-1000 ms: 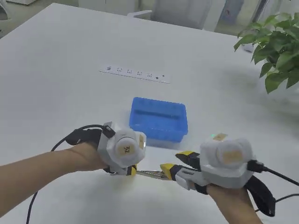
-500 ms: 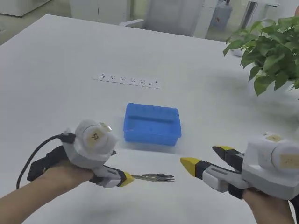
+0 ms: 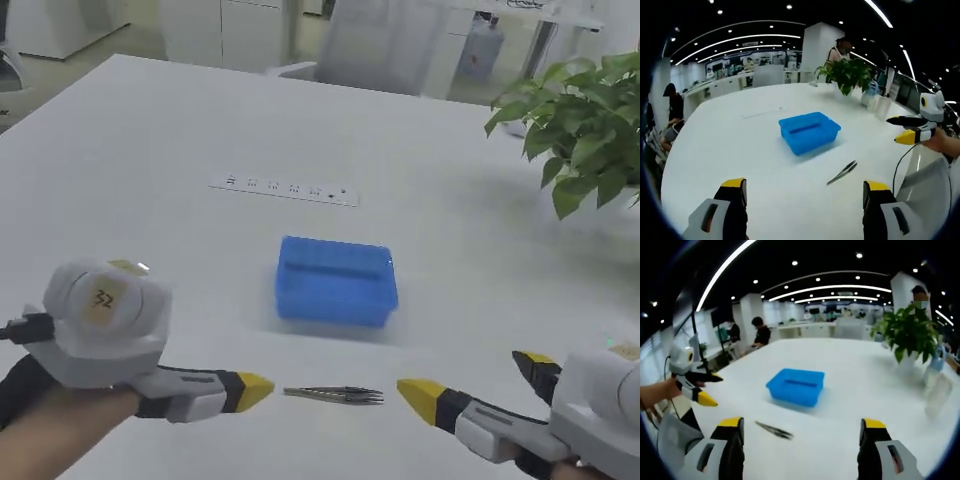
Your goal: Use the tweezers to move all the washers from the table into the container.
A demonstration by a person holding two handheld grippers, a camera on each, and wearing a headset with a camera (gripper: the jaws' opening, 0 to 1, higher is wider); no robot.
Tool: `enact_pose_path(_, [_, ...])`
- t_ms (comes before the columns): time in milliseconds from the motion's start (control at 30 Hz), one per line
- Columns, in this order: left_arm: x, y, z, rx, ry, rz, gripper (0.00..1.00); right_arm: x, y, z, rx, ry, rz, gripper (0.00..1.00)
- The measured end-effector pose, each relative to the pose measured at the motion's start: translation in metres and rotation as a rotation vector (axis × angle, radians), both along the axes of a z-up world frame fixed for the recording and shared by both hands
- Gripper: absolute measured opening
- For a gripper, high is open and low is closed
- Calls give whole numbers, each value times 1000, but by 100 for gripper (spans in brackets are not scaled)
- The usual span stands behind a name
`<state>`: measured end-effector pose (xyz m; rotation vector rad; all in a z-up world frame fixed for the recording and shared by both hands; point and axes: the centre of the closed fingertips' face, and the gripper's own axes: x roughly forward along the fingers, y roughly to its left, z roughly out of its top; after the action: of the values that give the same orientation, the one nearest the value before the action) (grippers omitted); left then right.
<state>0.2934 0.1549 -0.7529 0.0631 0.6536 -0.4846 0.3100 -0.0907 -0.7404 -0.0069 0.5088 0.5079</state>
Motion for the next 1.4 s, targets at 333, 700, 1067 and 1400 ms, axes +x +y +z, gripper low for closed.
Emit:
enact_pose_path(333, [-26, 8, -4, 24, 19, 37, 99, -10, -6, -6, -25, 15, -18, 99])
enact_pose_path(700, [-35, 8, -15, 22, 68, 37, 99, -16, -12, -12, -28, 33, -31, 99])
enact_pose_path(1067, [-40, 9, -22, 48, 90, 28, 99, -18, -11, -15, -25, 48, -19, 99])
enact_pose_path(1400, [-40, 5, -23, 47, 97, 5, 99, -19, -12, -16, -31, 51, -14, 99])
